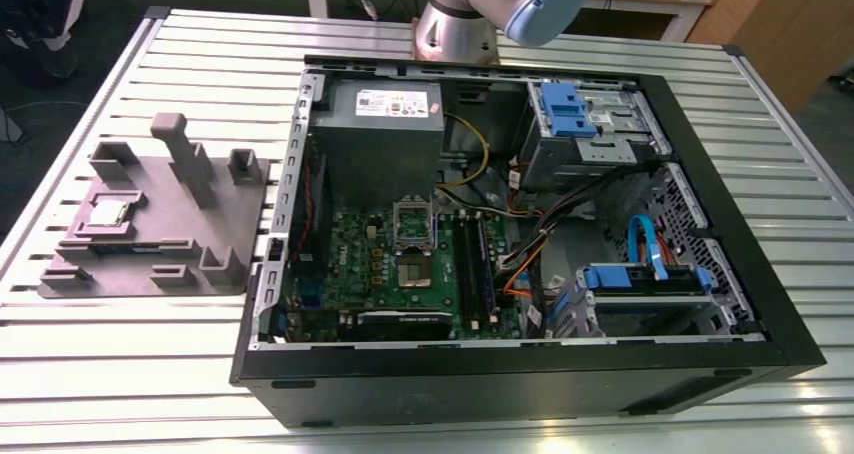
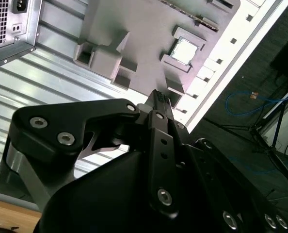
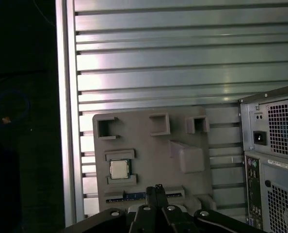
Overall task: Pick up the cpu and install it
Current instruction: 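Reach for the cpu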
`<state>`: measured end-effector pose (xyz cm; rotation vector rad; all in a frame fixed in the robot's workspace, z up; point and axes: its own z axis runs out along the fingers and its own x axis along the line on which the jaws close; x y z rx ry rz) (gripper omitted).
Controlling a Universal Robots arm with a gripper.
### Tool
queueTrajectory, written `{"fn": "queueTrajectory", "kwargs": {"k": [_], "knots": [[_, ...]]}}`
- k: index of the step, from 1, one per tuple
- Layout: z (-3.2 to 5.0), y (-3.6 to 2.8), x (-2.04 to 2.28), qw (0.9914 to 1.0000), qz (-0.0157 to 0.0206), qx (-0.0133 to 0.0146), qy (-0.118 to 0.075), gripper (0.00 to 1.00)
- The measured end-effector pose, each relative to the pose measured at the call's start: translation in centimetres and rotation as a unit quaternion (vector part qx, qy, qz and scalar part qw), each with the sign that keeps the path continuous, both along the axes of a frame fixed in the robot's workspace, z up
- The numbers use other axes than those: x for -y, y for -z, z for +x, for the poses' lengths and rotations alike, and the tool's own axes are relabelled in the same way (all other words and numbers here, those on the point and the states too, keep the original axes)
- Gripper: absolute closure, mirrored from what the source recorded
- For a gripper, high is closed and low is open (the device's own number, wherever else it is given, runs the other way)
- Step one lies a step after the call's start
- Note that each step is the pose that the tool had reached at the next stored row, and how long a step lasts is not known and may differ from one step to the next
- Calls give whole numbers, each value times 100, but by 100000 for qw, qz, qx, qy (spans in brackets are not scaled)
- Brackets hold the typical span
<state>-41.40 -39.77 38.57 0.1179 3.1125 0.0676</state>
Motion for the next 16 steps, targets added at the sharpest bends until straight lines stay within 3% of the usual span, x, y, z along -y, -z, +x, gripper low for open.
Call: {"fn": "queueTrajectory", "kwargs": {"k": [11, 16], "knots": [[-273, 1, 0, 100000, 1, 1, 2, 90], [-296, 0, 0, 100000, 2, -4, -1, 90]]}}
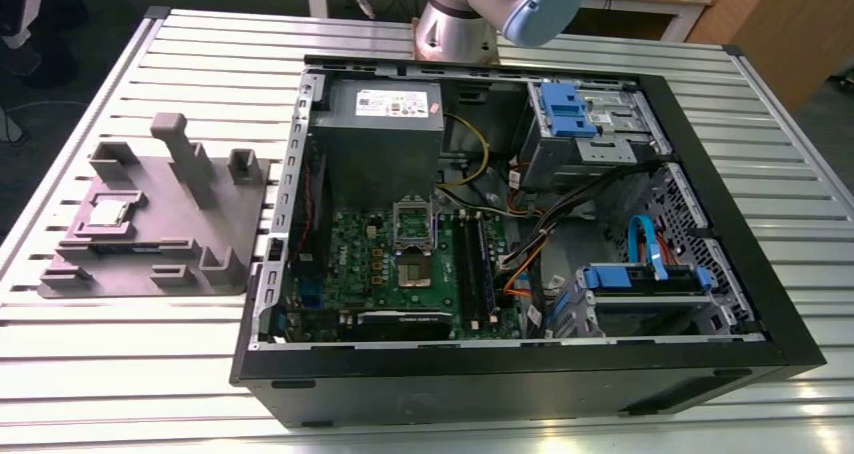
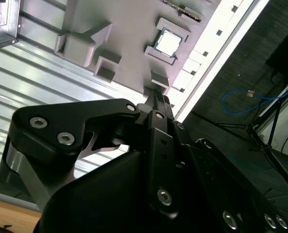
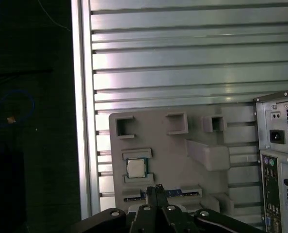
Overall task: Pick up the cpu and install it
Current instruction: 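Reach for the cpu, then pick up the cpu and move it towards the insertion slot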
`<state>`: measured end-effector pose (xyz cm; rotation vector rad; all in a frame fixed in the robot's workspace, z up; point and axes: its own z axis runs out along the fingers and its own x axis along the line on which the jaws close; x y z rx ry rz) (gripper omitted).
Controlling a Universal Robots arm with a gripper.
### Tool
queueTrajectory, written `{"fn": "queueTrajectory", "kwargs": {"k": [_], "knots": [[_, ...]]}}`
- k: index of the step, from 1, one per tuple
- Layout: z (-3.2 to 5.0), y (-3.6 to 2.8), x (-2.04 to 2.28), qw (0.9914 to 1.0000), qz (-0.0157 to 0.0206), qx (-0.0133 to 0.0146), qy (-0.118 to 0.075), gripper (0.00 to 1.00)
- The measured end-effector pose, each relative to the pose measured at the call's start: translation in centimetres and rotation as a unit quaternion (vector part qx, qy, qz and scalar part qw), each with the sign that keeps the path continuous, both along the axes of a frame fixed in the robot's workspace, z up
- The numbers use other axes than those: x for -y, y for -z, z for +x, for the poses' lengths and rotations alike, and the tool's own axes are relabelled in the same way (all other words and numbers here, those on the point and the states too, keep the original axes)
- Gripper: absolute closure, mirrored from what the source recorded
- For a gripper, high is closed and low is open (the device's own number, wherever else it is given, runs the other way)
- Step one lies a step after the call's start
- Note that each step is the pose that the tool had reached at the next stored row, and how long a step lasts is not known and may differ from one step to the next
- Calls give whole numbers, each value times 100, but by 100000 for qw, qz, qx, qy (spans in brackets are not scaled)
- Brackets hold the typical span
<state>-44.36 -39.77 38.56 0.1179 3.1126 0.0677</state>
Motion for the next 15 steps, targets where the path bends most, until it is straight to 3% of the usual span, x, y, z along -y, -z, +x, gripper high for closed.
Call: {"fn": "queueTrajectory", "kwargs": {"k": [11, 13, 15], "knots": [[-5, 0, 0, 100000, -1, 2, 5, 89], [-6, 0, 0, 100000, -1, 3, 2, 83], [-7, 0, 0, 100000, -1, 1, 3, 71]]}}
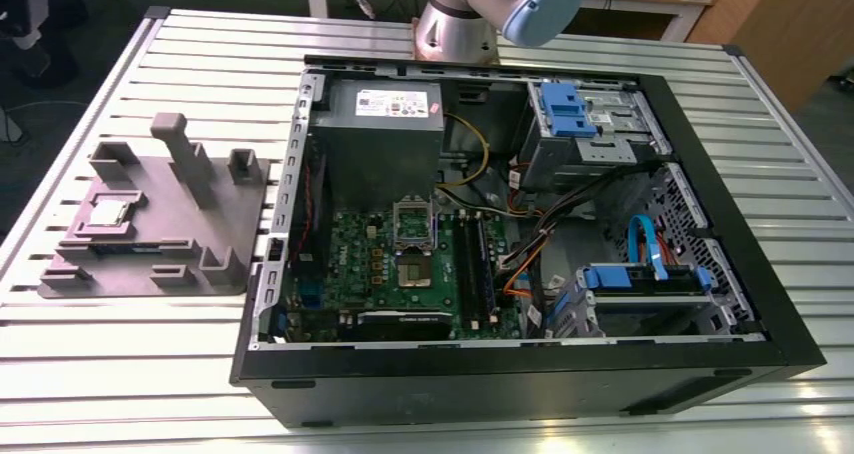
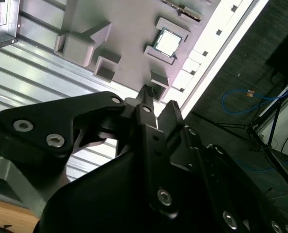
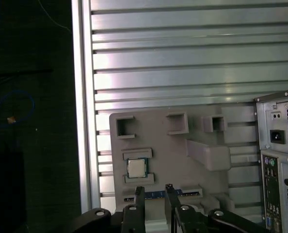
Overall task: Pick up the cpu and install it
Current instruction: 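Pick up the cpu and move it towards the insertion slot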
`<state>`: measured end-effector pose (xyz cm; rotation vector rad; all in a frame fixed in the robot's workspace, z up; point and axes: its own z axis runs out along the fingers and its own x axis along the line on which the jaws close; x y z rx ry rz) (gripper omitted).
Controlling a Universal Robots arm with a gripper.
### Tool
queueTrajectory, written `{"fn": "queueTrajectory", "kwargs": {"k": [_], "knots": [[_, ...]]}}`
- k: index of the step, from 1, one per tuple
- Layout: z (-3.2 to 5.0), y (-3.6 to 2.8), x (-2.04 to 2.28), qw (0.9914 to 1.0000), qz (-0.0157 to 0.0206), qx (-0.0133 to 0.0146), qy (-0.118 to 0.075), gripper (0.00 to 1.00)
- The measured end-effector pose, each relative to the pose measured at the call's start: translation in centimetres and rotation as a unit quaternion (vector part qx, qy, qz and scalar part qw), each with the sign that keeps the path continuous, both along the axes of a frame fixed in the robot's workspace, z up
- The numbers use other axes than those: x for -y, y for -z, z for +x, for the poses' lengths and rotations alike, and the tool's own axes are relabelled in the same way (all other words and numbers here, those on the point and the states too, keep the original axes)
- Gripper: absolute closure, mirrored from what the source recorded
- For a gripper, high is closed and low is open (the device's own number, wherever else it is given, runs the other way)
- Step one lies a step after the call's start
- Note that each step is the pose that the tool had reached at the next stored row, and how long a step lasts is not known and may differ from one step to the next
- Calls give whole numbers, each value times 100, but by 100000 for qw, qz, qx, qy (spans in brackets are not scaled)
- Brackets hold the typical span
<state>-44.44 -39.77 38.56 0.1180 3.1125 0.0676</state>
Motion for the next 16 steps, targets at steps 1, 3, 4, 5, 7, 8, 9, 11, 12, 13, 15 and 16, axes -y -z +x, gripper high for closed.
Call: {"fn": "queueTrajectory", "kwargs": {"k": [1, 3, 4, 5, 7, 8, 9, 11, 12, 13, 15, 16], "knots": [[0, 0, 0, 100000, -1, 1, -2, 65], [-1, 0, 0, 100000, -1, 0, 0, 59], [-2, 0, 0, 100000, 0, 2, 1, 59], [-2, 0, 0, 100000, 0, 1, -1, 53], [-3, 0, 0, 100000, 1, 1, 0, 47], [-4, 1, 0, 100000, 1, 3, 0, 42], [-4, 5, 0, 100000, 4, 3, -47, 36], [-8, 24, 0, 99998, 3, -47, -581, 29], [-10, 35, 0, 99993, -1, -62, -1176, 29], [-10, 49, 0, 99982, 1, -67, -1907, 29], [-13, 78, 0, 99944, 1, -85, -3356, 29], [-17, 96, 0, 99926, 2, -107, -3852, 29]]}}
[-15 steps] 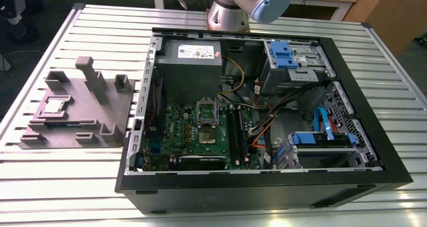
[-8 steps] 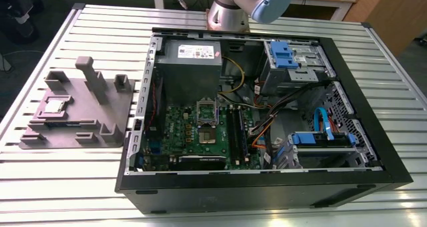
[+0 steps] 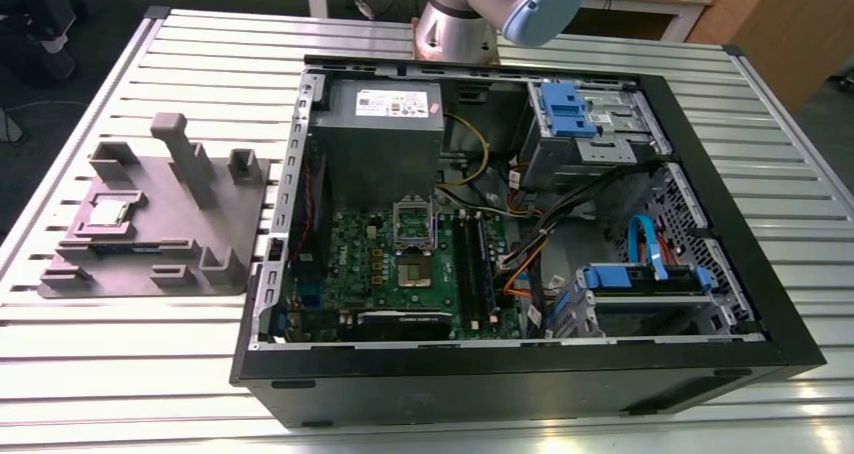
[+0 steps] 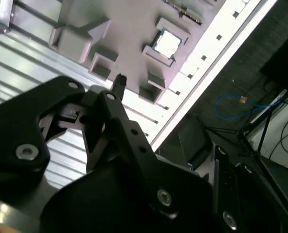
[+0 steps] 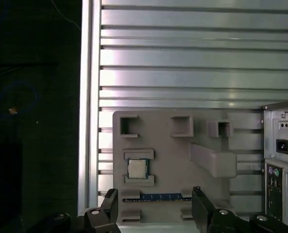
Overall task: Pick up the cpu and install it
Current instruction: 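Pick up the cpu and move it towards the insertion slot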
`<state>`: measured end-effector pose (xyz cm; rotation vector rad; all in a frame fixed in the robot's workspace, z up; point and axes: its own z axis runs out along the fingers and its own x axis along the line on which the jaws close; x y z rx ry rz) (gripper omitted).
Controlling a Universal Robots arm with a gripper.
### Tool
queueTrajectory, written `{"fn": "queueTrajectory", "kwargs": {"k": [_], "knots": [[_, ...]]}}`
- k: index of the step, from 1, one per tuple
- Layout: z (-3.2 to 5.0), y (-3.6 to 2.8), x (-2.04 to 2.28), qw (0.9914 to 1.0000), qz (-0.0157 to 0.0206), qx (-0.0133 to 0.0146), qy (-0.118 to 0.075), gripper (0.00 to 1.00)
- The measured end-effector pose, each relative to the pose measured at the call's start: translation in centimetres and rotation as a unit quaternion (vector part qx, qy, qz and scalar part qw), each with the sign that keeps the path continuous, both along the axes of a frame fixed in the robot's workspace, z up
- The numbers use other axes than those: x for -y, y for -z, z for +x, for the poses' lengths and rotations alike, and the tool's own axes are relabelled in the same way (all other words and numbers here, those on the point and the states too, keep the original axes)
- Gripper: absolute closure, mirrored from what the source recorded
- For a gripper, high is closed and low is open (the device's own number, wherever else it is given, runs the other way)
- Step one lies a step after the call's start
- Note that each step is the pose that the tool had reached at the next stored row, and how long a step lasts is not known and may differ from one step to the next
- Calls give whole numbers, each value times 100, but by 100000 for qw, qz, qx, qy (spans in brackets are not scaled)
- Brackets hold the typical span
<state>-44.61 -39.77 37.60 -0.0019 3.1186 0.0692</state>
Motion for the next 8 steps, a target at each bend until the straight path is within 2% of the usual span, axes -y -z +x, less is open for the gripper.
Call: {"fn": "queueTrajectory", "kwargs": {"k": [4, 8], "knots": [[-12, 68, 1, 99998, -2, -222, -525, 29], [-21, 141, 3, 99998, -2, -239, -524, 29]]}}
